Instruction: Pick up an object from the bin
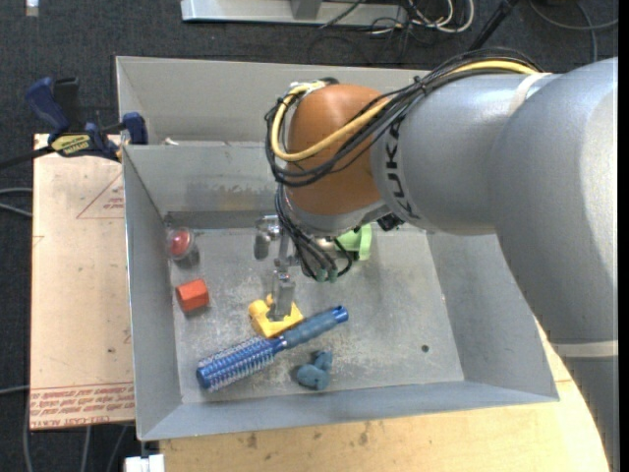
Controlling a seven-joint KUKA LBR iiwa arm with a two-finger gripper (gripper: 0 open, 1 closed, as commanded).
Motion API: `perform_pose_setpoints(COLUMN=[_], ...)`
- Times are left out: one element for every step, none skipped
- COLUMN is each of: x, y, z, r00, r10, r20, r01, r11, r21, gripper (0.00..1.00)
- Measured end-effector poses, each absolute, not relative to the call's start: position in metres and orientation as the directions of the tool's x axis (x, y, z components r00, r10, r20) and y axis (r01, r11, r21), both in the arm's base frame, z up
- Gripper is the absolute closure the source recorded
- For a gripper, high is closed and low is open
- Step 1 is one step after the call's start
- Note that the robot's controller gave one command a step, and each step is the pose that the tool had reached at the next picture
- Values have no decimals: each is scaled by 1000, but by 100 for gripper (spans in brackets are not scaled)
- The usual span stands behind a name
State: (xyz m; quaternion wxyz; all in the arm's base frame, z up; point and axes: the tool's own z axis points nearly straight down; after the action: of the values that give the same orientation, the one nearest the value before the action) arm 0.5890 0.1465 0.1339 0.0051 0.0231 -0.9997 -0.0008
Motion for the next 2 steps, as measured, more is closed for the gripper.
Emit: perform_pose_setpoints(x=[511,513], y=[138,138], z=[68,69], r00=[-947,-947], r10=[-321,-320], r20=[5,0], r01=[-321,-320], r11=[947,947], r21=[2,2], gripper=[0,100])
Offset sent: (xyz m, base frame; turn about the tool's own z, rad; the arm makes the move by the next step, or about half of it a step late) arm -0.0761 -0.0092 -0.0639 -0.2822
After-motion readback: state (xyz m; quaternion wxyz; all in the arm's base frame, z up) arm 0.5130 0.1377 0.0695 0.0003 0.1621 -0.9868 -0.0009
